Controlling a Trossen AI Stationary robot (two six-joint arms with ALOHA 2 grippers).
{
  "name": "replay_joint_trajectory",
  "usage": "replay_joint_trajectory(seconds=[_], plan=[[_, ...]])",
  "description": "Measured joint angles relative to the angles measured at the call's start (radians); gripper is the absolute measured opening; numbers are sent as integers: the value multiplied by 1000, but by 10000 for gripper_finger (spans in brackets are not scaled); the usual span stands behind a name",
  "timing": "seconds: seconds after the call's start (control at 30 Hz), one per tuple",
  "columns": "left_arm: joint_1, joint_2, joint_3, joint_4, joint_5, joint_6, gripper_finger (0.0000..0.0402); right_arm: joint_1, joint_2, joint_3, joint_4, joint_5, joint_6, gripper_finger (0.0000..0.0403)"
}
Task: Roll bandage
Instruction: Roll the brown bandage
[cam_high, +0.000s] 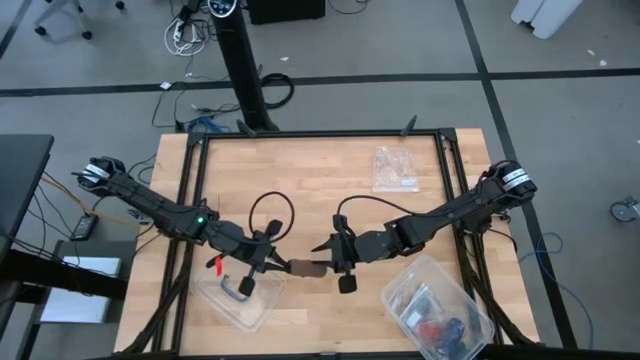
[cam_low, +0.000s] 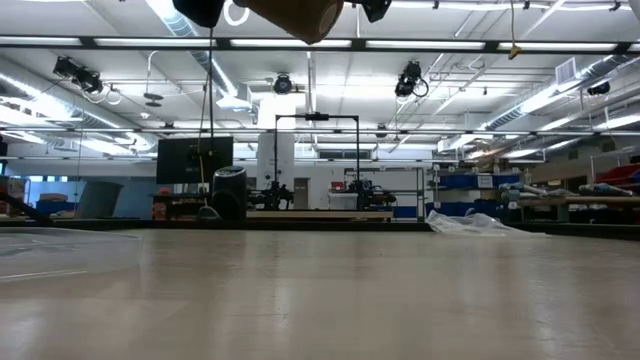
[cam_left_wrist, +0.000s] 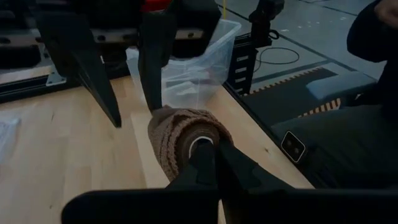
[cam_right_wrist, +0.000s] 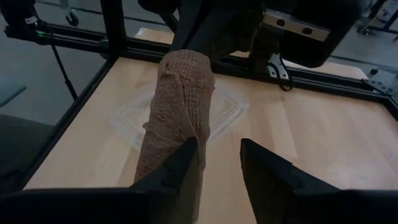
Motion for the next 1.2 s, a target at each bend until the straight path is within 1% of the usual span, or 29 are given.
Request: replay_joint_trajectory(seconds=[0.27,0.47,0.6,0.77,0.83,0.9,1.0,1.1,1.13,1.2], plan=[[-1,0,0,-12,12,-3,1,0,-16,0,-42,4,25,142],[0,0,0,-19,7,-7,1,8,-18,-1,-64,0,48,147],[1,0,0,-19,-55,-30,1,44,-40,-1,-71,10,34,147],[22,0,0,-3,-119,-80,1,97,-42,34,-56,42,-60,145],[29,0,0,41,-129,-99,1,110,-42,41,-41,29,-97,136],[37,0,0,86,-137,-113,1,112,-42,41,-28,27,-108,118],[46,0,0,124,-141,-118,1,100,-42,41,-21,27,-108,76],[58,0,0,134,-185,-139,1,90,-42,41,-4,-2,-121,26],[63,0,0,136,-200,-142,1,89,-42,41,5,-13,-127,14],[71,0,0,148,-217,-143,1,81,-42,42,17,-23,-134,7]])
